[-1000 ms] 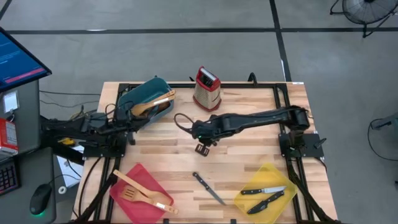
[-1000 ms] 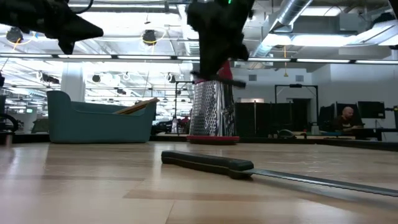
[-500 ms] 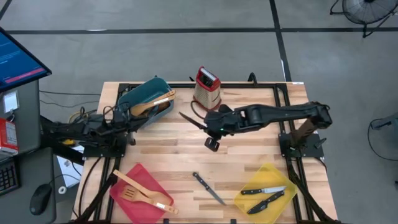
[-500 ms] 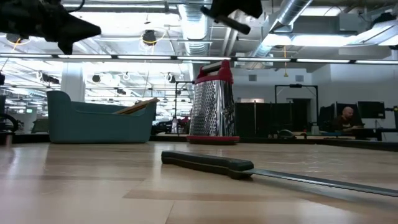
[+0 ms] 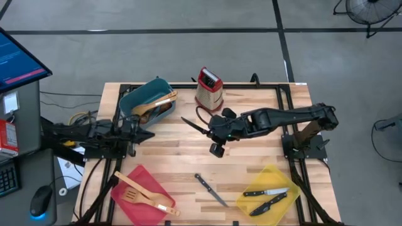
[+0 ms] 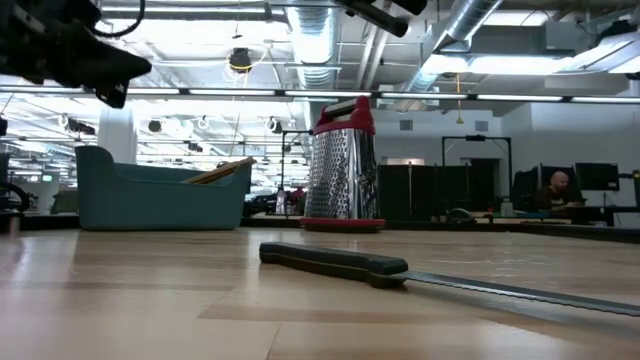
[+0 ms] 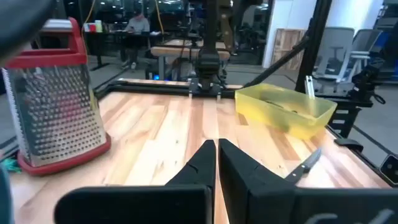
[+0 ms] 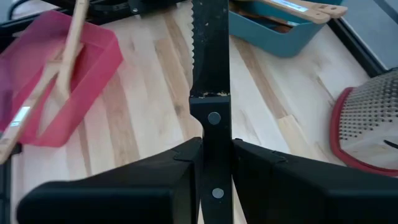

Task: Pick & Place Kitchen Items
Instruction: Put the black table knife into the yellow bin

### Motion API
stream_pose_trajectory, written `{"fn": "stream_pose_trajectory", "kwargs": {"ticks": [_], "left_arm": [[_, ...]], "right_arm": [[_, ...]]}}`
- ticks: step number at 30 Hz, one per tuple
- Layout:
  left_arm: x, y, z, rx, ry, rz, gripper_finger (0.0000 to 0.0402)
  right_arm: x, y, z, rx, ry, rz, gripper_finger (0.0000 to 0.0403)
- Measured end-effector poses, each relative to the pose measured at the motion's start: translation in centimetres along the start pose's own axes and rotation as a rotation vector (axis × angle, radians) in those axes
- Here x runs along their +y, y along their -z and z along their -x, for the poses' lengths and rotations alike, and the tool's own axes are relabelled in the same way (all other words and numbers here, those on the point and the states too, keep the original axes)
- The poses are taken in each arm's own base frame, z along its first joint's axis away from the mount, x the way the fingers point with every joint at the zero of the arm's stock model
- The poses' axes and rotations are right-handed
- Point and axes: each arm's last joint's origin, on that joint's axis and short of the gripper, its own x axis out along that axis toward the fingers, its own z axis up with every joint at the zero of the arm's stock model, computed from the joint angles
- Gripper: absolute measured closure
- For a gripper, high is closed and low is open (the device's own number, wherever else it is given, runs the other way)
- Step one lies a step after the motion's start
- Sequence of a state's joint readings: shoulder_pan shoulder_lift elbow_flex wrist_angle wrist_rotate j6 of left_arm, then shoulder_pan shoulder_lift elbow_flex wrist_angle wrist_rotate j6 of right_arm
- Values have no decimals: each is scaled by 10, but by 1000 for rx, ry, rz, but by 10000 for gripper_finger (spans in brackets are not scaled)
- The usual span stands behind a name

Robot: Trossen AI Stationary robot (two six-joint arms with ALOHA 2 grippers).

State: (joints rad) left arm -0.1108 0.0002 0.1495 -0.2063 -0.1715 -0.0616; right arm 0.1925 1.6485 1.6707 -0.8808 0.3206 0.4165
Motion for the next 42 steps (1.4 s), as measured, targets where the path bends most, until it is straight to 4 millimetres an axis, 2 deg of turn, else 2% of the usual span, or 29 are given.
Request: {"fn": "stream_pose_trajectory", "kwargs": {"ticks": [7, 12, 33, 37, 40, 42], "left_arm": [[-2, 21, -9, 2, 45, 3, 400], [-3, 25, -12, -69, 103, 6, 400], [-3, 26, -13, -76, 97, -15, 398], [-3, 27, -14, -66, 97, -15, 398], [-3, 27, -14, -64, 97, -15, 398], [-3, 27, -14, -62, 96, -16, 398]], "right_arm": [[6, 2, 2, 0, -19, -7, 339], [6, 0, 2, -15, -25, -24, 334], [9, -1, 3, -35, -42, 17, 331], [12, -4, 14, -93, -77, 39, 331], [19, -6, 33, -165, -140, 101, 331], [26, -7, 53, -237, -233, 165, 331]]}}
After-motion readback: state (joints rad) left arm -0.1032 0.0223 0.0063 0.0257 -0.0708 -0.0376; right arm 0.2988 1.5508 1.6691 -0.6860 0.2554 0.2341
